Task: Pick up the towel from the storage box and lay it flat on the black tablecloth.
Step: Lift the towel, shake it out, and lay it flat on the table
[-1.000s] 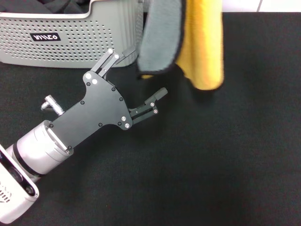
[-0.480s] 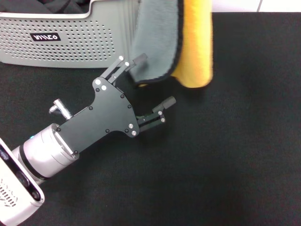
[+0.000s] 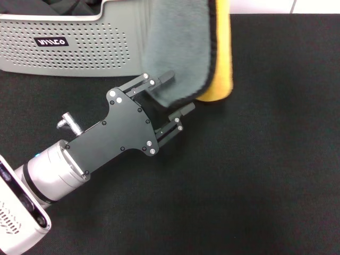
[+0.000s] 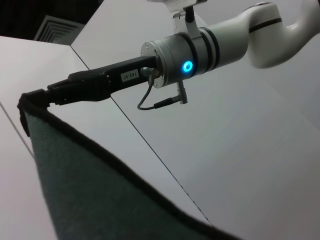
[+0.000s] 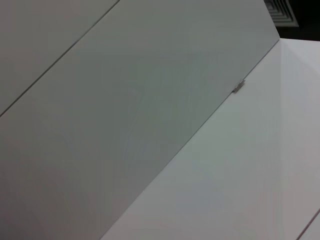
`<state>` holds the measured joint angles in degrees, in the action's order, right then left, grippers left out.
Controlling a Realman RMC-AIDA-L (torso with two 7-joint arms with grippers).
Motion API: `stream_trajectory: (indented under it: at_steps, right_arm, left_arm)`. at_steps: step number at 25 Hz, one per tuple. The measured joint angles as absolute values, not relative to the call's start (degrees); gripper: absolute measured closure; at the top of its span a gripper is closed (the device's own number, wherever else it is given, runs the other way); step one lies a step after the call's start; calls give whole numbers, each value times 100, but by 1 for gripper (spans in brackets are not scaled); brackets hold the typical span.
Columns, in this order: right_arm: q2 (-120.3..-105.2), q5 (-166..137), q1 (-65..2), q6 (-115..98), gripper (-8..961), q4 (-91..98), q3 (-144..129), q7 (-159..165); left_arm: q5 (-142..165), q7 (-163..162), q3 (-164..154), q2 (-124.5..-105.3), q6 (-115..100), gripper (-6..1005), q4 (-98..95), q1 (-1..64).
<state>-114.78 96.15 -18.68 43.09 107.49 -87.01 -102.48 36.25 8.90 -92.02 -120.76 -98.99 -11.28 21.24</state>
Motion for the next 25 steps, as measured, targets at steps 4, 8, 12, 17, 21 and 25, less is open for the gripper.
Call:
stream_trajectory:
  at_steps: [4, 8, 12, 17, 21, 25]
  right_arm:
    - [-11478, 9615, -1814, 4311, 946, 10788, -8688, -10252]
    - [-11478, 9615, -1756, 4313, 946, 10862, -8696, -10275]
    - [-11478, 9615, -1733, 4331, 946, 10896, -8701, -10278]
    - [-11478, 9615, -1731, 4345, 946, 10900, -8701, -10280]
    - [-11478, 9619, -1731, 4346, 946, 10900, -8701, -10289]
    - [-11478, 9621, -1731, 4350, 946, 10921, -8701, -10291]
  left_arm:
    - [3623, 978, -9202, -12076, -9898, 557, -1108, 2110]
    - [3634, 1035, -9202, -12076, -9901, 643, -1099, 2101]
    - [3643, 1037, -9223, -12076, -9909, 729, -1094, 2101]
    - [3647, 1037, -9278, -12076, -9897, 771, -1103, 2128]
    - [3648, 1037, -9281, -12076, -9870, 874, -1095, 2141]
    - [3613, 1014, -9282, -12076, -9862, 938, -1092, 2126]
